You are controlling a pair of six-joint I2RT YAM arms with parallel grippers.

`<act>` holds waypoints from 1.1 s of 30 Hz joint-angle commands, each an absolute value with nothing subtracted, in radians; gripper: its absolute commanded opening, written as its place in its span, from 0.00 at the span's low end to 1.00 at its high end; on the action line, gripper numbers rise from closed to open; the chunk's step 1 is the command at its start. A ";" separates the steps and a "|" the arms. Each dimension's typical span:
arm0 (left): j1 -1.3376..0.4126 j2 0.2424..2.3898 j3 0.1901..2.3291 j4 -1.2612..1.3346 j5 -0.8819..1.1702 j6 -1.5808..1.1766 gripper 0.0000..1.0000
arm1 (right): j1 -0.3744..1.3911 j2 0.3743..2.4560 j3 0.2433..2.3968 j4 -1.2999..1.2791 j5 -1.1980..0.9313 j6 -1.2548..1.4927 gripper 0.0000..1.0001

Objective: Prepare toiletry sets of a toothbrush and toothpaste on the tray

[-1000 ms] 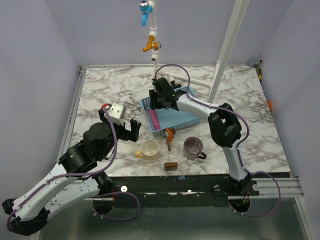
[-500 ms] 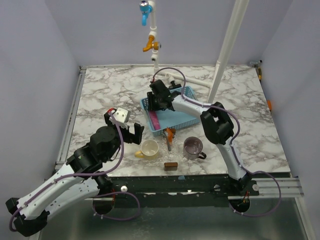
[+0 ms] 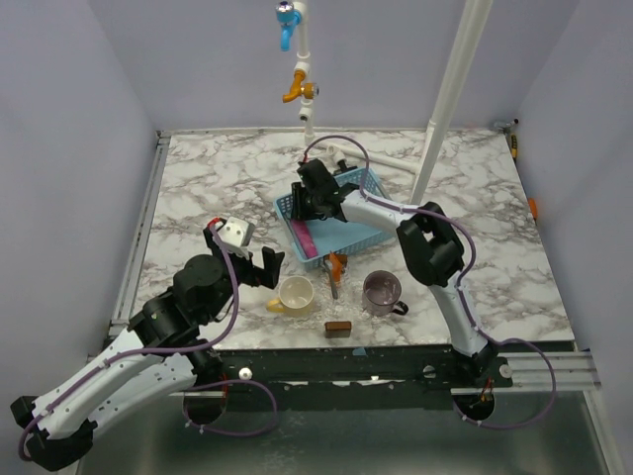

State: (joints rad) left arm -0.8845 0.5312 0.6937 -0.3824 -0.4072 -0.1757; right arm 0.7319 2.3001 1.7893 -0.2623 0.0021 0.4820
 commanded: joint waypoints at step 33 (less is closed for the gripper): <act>-0.881 0.515 0.688 -0.375 -0.378 -0.193 0.99 | 0.781 2.346 1.886 -0.314 -0.023 0.475 0.37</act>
